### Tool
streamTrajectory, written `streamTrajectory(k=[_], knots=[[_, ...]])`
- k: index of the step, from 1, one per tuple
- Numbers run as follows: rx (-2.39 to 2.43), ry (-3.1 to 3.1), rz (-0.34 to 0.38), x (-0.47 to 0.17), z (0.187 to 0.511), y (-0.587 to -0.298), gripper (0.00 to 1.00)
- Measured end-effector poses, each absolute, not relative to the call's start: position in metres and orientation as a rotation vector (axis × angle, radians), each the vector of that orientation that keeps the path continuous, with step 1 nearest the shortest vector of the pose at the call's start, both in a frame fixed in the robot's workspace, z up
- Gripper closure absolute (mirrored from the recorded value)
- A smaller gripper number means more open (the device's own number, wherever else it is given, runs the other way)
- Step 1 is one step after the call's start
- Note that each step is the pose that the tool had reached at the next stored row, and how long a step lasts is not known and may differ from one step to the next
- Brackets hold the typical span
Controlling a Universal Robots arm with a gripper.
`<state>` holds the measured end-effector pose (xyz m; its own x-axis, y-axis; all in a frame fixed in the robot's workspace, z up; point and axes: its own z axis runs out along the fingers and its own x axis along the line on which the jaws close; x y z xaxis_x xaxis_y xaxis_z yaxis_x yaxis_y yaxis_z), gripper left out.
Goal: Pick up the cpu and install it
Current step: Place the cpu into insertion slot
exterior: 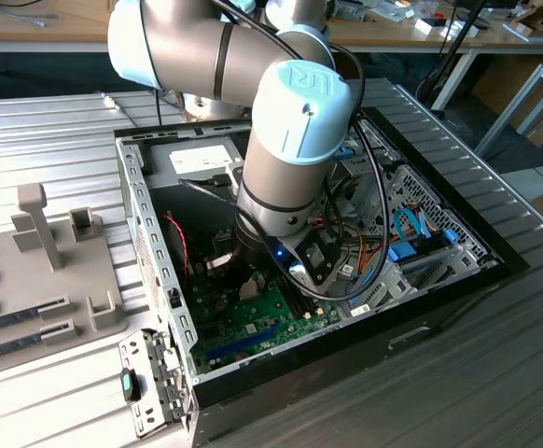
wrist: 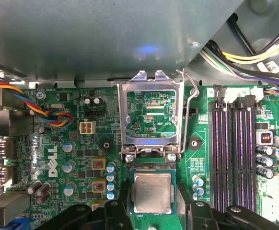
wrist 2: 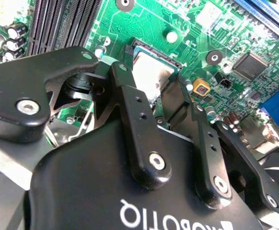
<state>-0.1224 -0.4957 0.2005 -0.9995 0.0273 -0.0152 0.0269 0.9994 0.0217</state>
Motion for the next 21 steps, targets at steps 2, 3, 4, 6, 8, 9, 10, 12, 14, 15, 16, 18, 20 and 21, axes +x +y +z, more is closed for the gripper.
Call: streamTrajectory(k=[2,3,4,6,8,9,10,12,14,15,16,18,20,21], knots=[[0.042,3.125,0.034,-0.1224,0.2003,-0.4957,0.52],[0.042,3.125,0.034,-0.1224,0.2003,-0.4957,0.52],[0.042,3.126,0.034,-0.1224,0.2003,-0.4957,0.45],[0.042,3.126,0.034,-0.1224,0.2003,-0.4957,0.45],[0.042,3.126,0.034,-0.1224,0.2004,-0.4957,0.45],[0.042,3.126,0.034,-0.1224,0.2004,-0.4957,0.45],[0.042,3.126,0.033,-0.1224,0.2009,-0.4957,0.45],[0.042,3.126,0.034,-0.1224,0.2031,-0.4957,0.45],[0.042,3.126,0.034,-0.1224,0.206,-0.4953,0.45],[0.042,3.126,0.034,-0.1224,0.2062,-0.4952,0.45],[0.042,3.125,0.034,-0.1223,0.2062,-0.4951,0.45],[0.042,3.126,0.034,-0.1212,0.2061,-0.4949,0.45],[0.037,3.126,0.033,-0.1203,0.2059,-0.4932,0.45],[0.034,3.127,0.033,-0.1203,0.2059,-0.4919,0.45]])
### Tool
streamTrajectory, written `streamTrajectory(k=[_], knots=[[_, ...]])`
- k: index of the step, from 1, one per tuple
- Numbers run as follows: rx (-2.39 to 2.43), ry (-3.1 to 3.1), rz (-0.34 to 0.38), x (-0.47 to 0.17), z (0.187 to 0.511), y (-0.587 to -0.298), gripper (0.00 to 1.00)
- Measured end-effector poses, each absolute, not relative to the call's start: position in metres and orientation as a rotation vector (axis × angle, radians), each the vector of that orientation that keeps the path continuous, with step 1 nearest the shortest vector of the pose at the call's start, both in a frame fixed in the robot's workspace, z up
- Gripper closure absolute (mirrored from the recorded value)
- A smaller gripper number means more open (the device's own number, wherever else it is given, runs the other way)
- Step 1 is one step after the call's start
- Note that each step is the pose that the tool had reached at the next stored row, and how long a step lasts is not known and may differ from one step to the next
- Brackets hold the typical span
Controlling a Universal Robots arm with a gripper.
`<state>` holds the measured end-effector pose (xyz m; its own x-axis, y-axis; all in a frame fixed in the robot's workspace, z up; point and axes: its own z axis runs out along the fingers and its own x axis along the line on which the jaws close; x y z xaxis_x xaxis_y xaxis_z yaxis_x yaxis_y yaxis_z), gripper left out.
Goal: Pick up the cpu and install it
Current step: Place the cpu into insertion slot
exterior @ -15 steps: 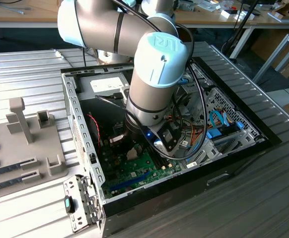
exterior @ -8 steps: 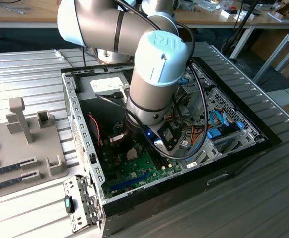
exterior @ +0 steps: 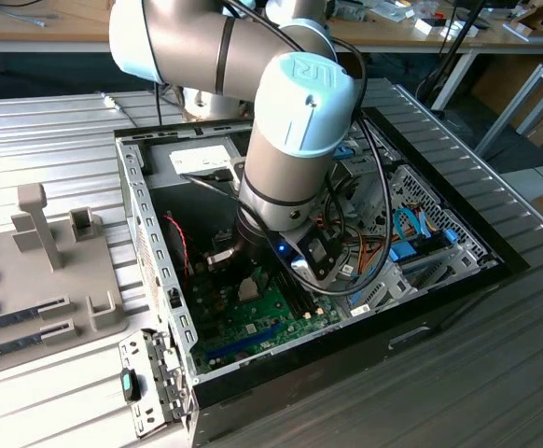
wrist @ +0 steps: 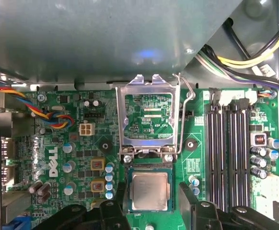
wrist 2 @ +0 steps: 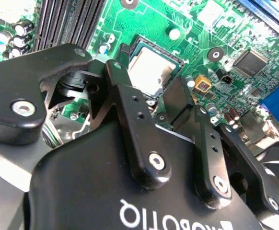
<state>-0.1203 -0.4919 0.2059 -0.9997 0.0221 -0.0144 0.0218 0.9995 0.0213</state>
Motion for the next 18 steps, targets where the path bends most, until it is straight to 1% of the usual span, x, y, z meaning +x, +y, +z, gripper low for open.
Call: streamTrajectory(k=[4,5,18], knots=[[0.031,3.127,0.033,-0.1203,0.2058,-0.4883,0.47],[0.031,3.127,0.033,-0.1203,0.2059,-0.4885,0.54],[0.03,3.127,0.033,-0.1225,0.2053,-0.4907,0.54]])
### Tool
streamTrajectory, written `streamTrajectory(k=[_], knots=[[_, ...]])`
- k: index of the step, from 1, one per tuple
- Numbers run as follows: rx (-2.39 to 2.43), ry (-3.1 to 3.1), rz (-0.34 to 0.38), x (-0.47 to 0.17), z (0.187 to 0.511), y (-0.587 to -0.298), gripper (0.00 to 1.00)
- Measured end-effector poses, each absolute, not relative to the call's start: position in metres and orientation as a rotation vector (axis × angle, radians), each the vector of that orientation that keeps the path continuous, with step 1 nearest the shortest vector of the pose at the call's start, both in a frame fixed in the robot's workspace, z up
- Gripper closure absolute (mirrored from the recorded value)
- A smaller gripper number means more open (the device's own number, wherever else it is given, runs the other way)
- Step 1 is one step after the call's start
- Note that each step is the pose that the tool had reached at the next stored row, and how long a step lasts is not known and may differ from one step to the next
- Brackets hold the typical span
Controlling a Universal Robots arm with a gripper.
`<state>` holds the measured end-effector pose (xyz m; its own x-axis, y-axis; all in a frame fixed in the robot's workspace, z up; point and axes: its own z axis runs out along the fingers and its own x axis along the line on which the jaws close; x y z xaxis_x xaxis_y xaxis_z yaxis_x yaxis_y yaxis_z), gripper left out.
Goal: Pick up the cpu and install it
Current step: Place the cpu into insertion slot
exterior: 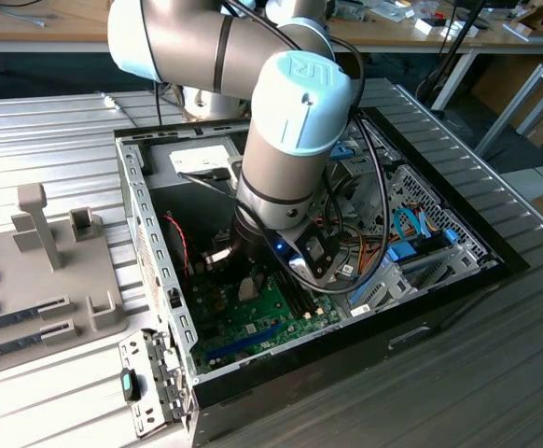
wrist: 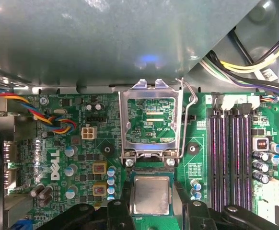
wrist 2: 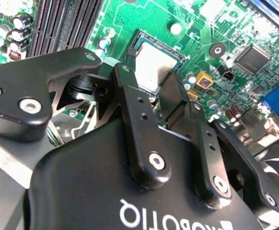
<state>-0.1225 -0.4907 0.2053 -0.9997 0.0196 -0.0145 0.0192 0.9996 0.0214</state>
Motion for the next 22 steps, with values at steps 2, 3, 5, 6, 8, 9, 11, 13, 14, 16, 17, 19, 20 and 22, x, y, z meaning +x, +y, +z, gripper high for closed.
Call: streamTrajectory(k=[2,3,5,6,8,9,11,13,14,16,17,19,20,22], knots=[[0.03,3.127,0.033,-0.1231,0.2051,-0.4907,0.54],[0.03,3.127,0.033,-0.1231,0.2051,-0.4907,0.54],[0.03,3.127,0.033,-0.1231,0.2046,-0.4907,0.54],[0.03,3.127,0.033,-0.1228,0.2039,-0.4907,0.54],[0.03,3.127,0.033,-0.1227,0.2032,-0.4907,0.54],[0.029,3.128,0.033,-0.1226,0.203,-0.4907,0.54],[0.026,3.128,0.033,-0.1226,0.2025,-0.4907,0.54],[0.024,3.128,0.033,-0.1226,0.2022,-0.4908,0.54],[0.024,3.128,0.033,-0.1226,0.2019,-0.4908,0.54],[0.024,3.128,0.032,-0.1226,0.2018,-0.4908,0.56],[0.024,3.128,0.033,-0.1226,0.2016,-0.4908,0.56],[0.024,3.128,0.033,-0.1226,0.2014,-0.4908,0.6],[0.024,3.128,0.033,-0.1226,0.2014,-0.4908,0.6],[0.023,3.128,0.033,-0.1226,0.2014,-0.4908,0.6]])
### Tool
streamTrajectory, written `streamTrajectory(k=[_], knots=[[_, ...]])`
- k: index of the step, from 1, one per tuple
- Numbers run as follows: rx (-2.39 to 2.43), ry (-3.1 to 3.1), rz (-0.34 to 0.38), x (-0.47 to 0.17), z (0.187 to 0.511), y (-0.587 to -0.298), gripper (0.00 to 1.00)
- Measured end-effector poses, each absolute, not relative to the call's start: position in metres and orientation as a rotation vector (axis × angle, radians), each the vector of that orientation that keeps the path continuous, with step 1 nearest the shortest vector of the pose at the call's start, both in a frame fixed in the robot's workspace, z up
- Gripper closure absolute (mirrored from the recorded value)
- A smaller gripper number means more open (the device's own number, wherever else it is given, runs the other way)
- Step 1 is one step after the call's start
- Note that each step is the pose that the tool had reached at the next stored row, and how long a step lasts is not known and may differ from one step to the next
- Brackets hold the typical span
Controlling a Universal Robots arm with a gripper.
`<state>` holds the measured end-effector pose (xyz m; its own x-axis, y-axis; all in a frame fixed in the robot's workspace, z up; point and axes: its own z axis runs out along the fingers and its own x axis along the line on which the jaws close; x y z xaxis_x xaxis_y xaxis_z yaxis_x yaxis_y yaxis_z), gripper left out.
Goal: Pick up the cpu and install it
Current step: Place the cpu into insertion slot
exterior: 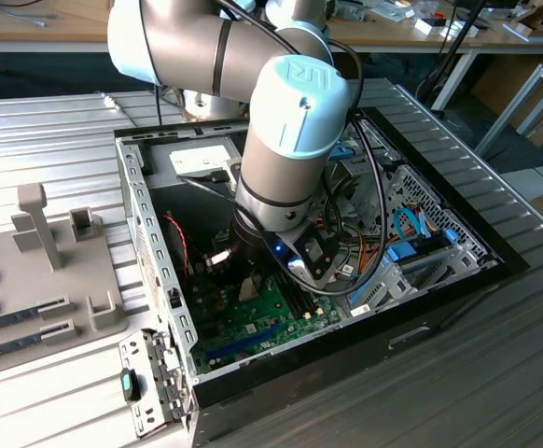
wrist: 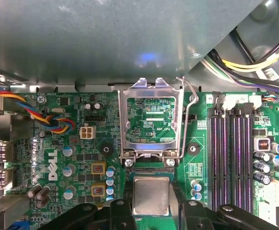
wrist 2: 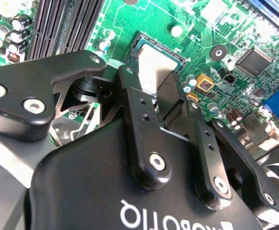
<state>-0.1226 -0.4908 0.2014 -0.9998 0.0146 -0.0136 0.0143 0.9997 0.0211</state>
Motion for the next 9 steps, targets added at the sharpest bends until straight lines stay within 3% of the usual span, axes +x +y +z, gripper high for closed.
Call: streamTrajectory(k=[9], knots=[[0.001,3.128,0.03,-0.1226,0.2029,-0.4908,0.6]])
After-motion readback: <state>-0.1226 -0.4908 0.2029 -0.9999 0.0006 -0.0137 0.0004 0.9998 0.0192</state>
